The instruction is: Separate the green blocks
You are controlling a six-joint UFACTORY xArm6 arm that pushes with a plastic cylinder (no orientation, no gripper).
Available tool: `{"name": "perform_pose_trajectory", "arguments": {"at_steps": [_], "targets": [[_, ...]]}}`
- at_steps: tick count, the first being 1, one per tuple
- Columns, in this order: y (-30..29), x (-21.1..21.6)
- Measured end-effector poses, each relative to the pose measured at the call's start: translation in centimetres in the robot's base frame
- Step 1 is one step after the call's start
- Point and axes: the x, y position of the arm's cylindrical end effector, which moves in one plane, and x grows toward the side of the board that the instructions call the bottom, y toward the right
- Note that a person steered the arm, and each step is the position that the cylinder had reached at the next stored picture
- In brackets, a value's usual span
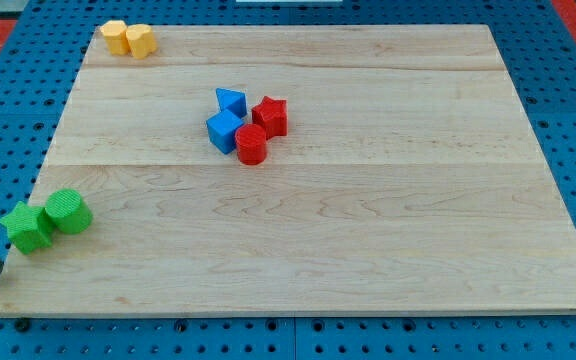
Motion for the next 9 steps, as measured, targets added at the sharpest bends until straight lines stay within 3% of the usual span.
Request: {"name": "perform_pose_trajectory", "arguments": {"at_steps": [2, 4, 8, 9], "targets": [[4.6, -5.1], [0.1, -5.5], [14.6, -11.7], [15.2, -12.4]]}}
